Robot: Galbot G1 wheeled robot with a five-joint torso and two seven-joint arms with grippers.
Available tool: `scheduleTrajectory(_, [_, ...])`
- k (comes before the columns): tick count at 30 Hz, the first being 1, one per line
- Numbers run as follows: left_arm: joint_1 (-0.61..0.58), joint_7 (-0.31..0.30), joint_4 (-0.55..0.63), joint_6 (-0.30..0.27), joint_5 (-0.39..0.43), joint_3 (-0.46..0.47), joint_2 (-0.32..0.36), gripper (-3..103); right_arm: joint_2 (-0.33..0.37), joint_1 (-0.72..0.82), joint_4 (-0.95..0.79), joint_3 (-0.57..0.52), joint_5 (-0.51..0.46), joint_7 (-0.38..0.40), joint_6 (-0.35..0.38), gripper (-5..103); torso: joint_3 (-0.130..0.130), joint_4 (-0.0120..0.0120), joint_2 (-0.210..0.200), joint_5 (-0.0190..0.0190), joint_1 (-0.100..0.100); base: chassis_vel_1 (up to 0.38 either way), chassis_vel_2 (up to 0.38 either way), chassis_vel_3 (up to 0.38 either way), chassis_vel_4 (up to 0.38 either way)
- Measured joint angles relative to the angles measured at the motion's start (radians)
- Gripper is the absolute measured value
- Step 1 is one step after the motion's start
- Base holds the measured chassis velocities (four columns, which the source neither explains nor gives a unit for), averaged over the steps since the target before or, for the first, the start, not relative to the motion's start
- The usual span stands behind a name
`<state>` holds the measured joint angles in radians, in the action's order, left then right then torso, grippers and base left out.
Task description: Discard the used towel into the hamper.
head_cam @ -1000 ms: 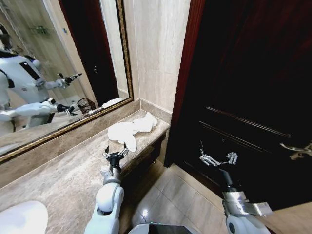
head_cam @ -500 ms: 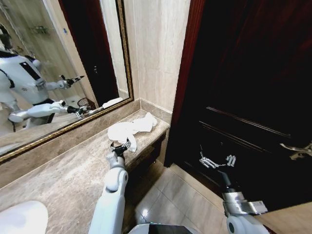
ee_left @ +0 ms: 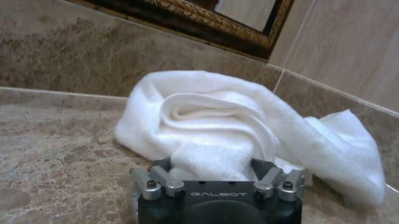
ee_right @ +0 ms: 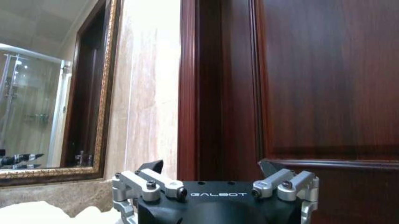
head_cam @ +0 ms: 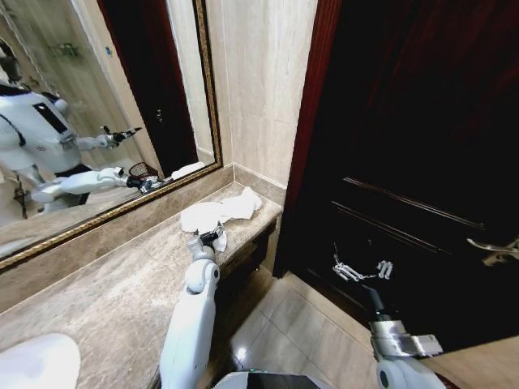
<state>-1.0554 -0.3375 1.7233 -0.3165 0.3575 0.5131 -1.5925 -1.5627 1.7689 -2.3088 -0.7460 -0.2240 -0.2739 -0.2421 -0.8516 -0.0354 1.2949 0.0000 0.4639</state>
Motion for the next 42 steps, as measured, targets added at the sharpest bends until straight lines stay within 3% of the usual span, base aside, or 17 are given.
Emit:
scheduleTrajectory(2, [0.0, 0.001, 0.0, 0.002, 0.002, 0.0, 0.001, 85, 0.0, 0.001, -0.001, 0.0, 0.0, 0.0, -0.001, 100, 0.0, 0.0, 0.0, 0.0, 0.0, 0.0, 0.0, 0.0, 0.0])
scheduleTrajectory(5, [-0.013, 0.013, 0.002, 0.014, 0.009, -0.002, 0.002, 68, -0.006, 0.005, -0.008, -0.001, 0.0, -0.003, -0.005, 100, 0.0, 0.0, 0.0, -0.0001, 0.0, 0.0, 0.0, 0.0, 0.0])
scheduleTrajectory(7, [-0.014, 0.014, 0.003, 0.015, 0.009, -0.002, 0.002, 68, -0.007, 0.005, -0.009, 0.0, 0.001, -0.003, -0.007, 100, 0.0, 0.0, 0.0, -0.0001, 0.0, 0.0, 0.0, 0.0, 0.0])
scheduleTrajectory(9, [-0.027, 0.019, 0.01, 0.023, 0.009, -0.004, 0.004, 52, -0.013, 0.01, -0.013, 0.003, 0.006, -0.004, -0.013, 100, 0.0, 0.0001, 0.0, -0.0001, 0.0, 0.0, 0.0, 0.0, 0.0])
scheduleTrajectory(15, [-0.041, 0.026, 0.025, 0.031, 0.014, -0.001, 0.022, 35, -0.022, 0.014, -0.021, 0.003, 0.008, -0.007, -0.022, 100, 0.0, 0.0001, 0.0, -0.0002, 0.0, 0.0, 0.0, 0.0, 0.0])
scheduleTrajectory(16, [-0.047, 0.031, 0.035, 0.033, 0.014, 0.001, 0.026, 24, -0.023, 0.015, -0.023, 0.003, 0.009, -0.007, -0.025, 100, 0.0, 0.0001, 0.0, -0.0002, 0.0, 0.0, 0.0, 0.0, 0.0])
scheduleTrajectory(18, [-0.052, 0.036, 0.042, 0.033, 0.014, 0.002, 0.027, 24, -0.025, 0.016, -0.024, 0.003, 0.009, -0.007, -0.027, 100, 0.0, 0.0001, 0.0, -0.0002, 0.0, 0.0, 0.0, 0.0, 0.0])
scheduleTrajectory(20, [-0.071, 0.053, 0.068, 0.031, 0.013, 0.004, 0.028, 14, -0.029, 0.017, -0.028, 0.006, 0.011, -0.009, -0.028, 100, 0.0, 0.0001, 0.0, -0.0001, 0.0, 0.0, 0.0, 0.0, 0.0])
scheduleTrajectory(23, [-0.088, 0.061, 0.083, 0.036, 0.014, 0.004, 0.028, 7, -0.031, 0.017, -0.03, 0.008, 0.012, -0.01, -0.029, 100, 0.0, 0.0001, 0.0, -0.0001, 0.0, 0.0, 0.0, 0.0, 0.0])
scheduleTrajectory(33, [-0.135, 0.142, 0.145, 0.079, 0.014, 0.019, 0.035, 6, -0.036, 0.013, -0.056, 0.016, 0.002, -0.01, -0.02, 100, 0.0, 0.0002, 0.0, -0.0001, 0.0, 0.0, 0.0, 0.0, 0.0])
scheduleTrajectory(36, [-0.201, 0.237, 0.21, 0.174, -0.029, 0.047, 0.035, 6, -0.04, 0.014, -0.056, 0.021, -0.012, -0.009, -0.031, 100, 0.0, 0.0001, 0.0, -0.0001, 0.0, 0.0, 0.0, 0.0, 0.0])
scheduleTrajectory(37, [-0.201, 0.237, 0.21, 0.174, -0.029, 0.047, 0.035, 6, -0.04, 0.014, -0.056, 0.021, -0.012, -0.009, -0.031, 100, 0.0, 0.0001, 0.0, -0.0001, 0.0, 0.0, 0.0, 0.0, 0.0])
scheduleTrajectory(38, [-0.225, 0.249, 0.242, 0.222, -0.033, 0.056, 0.03, 6, -0.043, 0.011, -0.055, 0.024, -0.019, -0.01, -0.038, 100, 0.0, -0.0001, 0.0, -0.0001, 0.0, 0.0, 0.0, 0.0, 0.0])
scheduleTrajectory(39, [-0.243, 0.252, 0.273, 0.235, -0.029, 0.061, 0.025, 6, -0.044, 0.007, -0.054, 0.025, -0.023, -0.012, -0.043, 100, 0.0, -0.0001, 0.0, -0.0002, 0.0, 0.0, 0.0, 0.0, 0.0])
scheduleTrajectory(42, [-0.267, 0.259, 0.324, 0.242, -0.027, 0.072, 0.02, 6, -0.045, 0.002, -0.054, 0.027, -0.025, -0.008, -0.044, 100, 0.0, 0.0001, 0.0, -0.0001, 0.0, 0.0, 0.0, 0.0, 0.0])
